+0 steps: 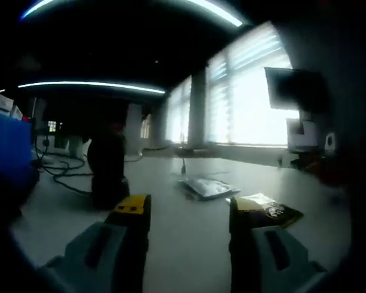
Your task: Clip sheet goods on table flip sheet goods clip sheet goods scan sheet goods put sheet goods back to table
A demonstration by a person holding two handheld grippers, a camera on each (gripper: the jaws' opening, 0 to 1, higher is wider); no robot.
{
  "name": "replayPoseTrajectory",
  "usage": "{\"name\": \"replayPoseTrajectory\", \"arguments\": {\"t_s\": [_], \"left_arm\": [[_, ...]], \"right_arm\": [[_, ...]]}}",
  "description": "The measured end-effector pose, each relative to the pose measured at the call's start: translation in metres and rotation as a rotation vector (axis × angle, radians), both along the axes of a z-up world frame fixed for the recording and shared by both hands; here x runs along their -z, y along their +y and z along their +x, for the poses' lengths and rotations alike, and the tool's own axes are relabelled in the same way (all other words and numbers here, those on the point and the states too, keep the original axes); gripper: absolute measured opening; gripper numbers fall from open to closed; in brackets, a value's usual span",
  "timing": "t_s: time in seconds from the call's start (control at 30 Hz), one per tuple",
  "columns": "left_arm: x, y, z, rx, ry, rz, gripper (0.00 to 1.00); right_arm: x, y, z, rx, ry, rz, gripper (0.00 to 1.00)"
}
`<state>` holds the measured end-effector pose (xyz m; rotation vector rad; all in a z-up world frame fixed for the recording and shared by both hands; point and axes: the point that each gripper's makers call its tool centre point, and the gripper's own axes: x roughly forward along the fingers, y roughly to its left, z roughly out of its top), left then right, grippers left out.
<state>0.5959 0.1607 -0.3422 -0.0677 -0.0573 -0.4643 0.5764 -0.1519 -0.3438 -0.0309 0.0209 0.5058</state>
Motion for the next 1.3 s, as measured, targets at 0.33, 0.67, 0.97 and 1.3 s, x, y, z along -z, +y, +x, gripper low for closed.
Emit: {"name": "replayPoseTrajectory", "arguments": {"t_s": [0.33, 0.67, 0.97, 1.3], "left_arm": [[0.0, -0.01, -0.012, 0.051, -0.012, 0.02, 0.44], [0.006, -0.012, -0.013, 0.062, -0.007, 0.057, 0.43], [0.003, -0.011, -0.014, 0.075, -0.02, 0.034, 0.43], [0.006, -0.015, -0.016, 0.104, -0.014, 0.046, 0.42]], "right_arm": [[0.02, -0.021, 0.009, 0.042, -0.005, 0.012, 0.68], [0.021, -0.028, 0.002, 0.048, -0.003, 0.046, 0.46], [0.018, -0.027, 0.002, 0.041, -0.009, 0.076, 0.63], [0.017, -0.027, 0.002, 0.052, -0.006, 0.072, 0.63]]}}
